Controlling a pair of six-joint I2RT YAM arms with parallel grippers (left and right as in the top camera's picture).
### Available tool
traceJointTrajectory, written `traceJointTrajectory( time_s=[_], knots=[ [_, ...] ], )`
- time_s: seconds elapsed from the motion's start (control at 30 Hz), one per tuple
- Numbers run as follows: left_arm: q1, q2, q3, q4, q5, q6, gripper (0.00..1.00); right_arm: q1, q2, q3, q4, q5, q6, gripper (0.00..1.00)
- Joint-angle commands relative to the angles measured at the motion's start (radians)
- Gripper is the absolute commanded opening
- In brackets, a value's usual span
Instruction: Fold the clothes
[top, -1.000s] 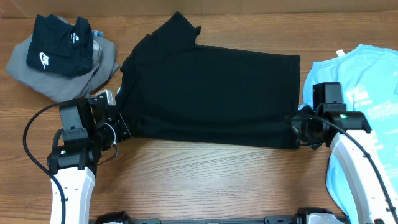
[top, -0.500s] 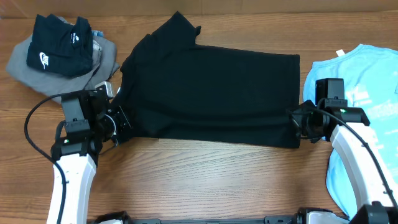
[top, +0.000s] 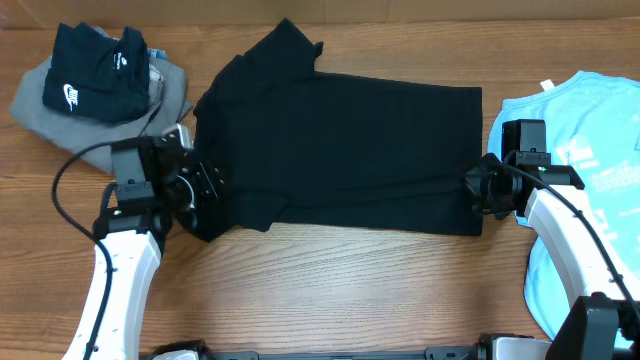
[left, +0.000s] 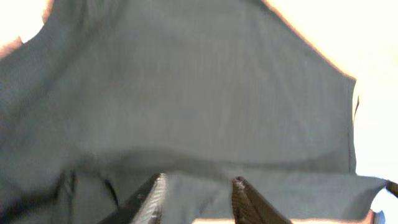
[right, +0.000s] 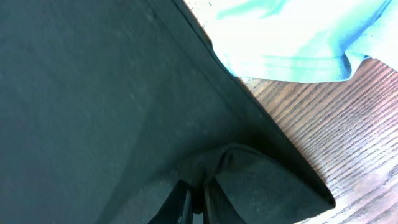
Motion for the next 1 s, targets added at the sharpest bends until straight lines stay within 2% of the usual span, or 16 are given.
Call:
traceJointTrajectory(
  time_s=[0.0,0.1,0.23,0.43,0.63,0.8,0.87,0.97],
  knots=[
    [-0.044,0.023,0.021,-0.074,-0.004,0.055,0.44,-0.003,0.005,0.017,0.003,-0.004,-0.010,0.07],
    [-0.092,0.066,0.019,-0.153,-0.084,0.086,0.46,-0.003,0.005,0.017,0.003,-0.004,-0.010,0.07],
    [-0.144,0.163,0.018,-0.148,-0.109,0.121,0.50,-0.003,0.005,0.017,0.003,-0.004,-0.010,0.07],
    [-0.163,0.292,0.018,-0.069,-0.117,0.120,0.46,-0.003,0.005,0.017,-0.005,-0.003,-0.010,0.08],
    [-0.159,0.297,0.026,-0.097,-0.117,0.120,0.43,-0.003,0.005,0.017,-0.012,-0.003,-0.010,0.08],
    [-0.158,0.267,0.117,-0.219,-0.108,0.141,0.40,-0.003,0.005,0.017,-0.013,-0.004,-0.010,0.08],
    [-0.158,0.249,0.177,-0.300,-0.178,0.144,0.40,-0.003,0.005,0.017,-0.014,-0.003,-0.010,0.08],
    [-0.158,0.240,0.240,-0.380,-0.296,0.148,0.48,-0.003,0.005,0.017,-0.024,-0.003,-0.010,0.08]
  ],
)
